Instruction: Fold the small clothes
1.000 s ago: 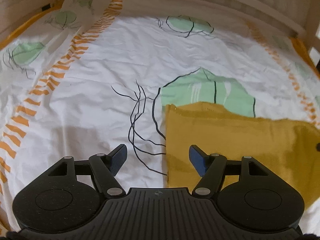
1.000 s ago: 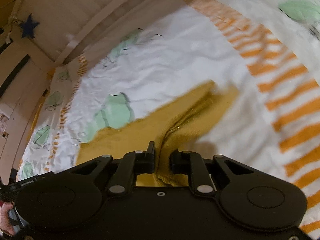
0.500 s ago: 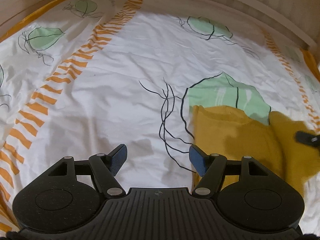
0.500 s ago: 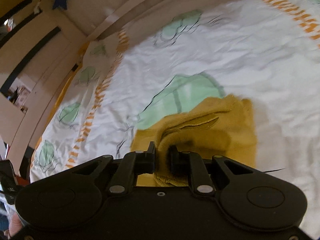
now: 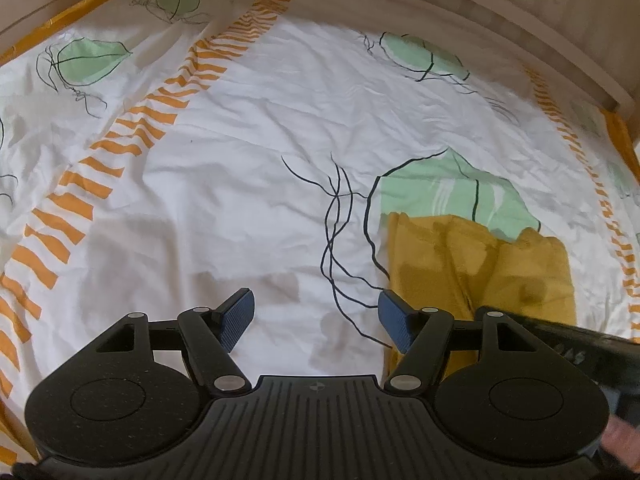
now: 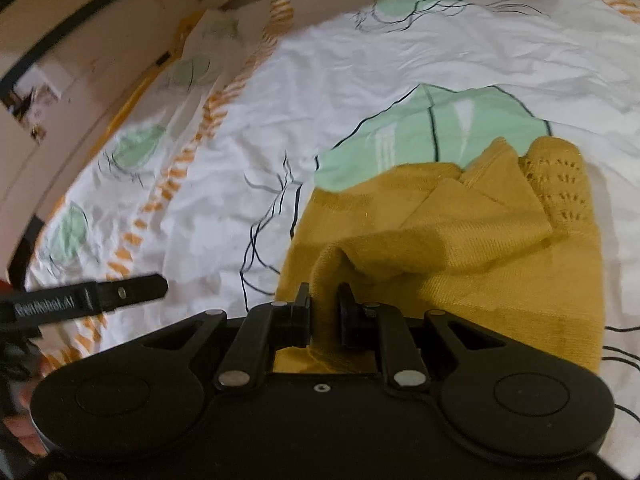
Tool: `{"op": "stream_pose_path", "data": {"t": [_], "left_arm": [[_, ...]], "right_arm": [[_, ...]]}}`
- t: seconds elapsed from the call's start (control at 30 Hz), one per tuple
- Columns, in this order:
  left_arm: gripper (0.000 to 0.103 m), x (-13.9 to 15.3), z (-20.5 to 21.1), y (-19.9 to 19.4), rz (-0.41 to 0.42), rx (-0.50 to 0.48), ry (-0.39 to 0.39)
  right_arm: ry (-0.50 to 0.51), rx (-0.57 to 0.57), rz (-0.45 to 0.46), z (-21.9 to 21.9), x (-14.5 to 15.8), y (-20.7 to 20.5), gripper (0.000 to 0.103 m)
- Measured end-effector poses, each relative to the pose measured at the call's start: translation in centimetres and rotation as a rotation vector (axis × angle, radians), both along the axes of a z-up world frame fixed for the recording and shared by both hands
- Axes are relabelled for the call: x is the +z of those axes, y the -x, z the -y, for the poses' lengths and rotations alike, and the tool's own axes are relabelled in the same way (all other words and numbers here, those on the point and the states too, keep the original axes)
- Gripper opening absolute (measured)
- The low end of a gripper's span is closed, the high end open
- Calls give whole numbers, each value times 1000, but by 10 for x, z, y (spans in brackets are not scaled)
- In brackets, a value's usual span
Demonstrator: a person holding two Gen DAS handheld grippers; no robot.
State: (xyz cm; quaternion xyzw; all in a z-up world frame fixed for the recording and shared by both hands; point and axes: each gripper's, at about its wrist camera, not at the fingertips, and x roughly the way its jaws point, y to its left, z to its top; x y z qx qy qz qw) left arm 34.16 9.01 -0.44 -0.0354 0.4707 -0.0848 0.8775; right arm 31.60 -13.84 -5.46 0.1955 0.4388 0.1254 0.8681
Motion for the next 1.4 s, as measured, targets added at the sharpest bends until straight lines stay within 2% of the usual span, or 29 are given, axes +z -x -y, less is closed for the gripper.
{"op": "stream_pose_path", "data": {"t": [0.27,0.37,0.47,0.5,0.53,0.57,0.7,0.83,1.07,1.27,1.4], "left_arm": [[67,-1,-2,-1,-5,11,5],[67,-1,-2,-2,-6,9,1],[67,-1,-2,-2,-6,17,4],[67,-2,-3,-2,-7,17,7],[67,-3,-3,-2,-8,17,12],[67,-3,-3,-2,-9,17,17],[67,-6,-2,-4,-16,4,40],[67,-10,6,-3,-26,-33,66],[67,-17,26,-2,-32,-109,44],[67,-23,33,-2,-57,-143,68],[67,-26,34,-3,-81,-149,104]], "right_arm": [[42,88,6,-27,-8,2,23],[33,136,10,-36,-10,1,29],[2,121,51,-32,0,8,31],[-1,114,66,-30,4,10,35],[-2,109,83,-26,8,12,46],[6,100,102,-21,13,16,52],[49,97,139,-8,22,30,53],[145,146,169,-10,20,52,55],[362,345,282,-48,5,96,55],[461,471,335,-69,-7,107,55],[495,502,344,-72,-15,111,55]]}}
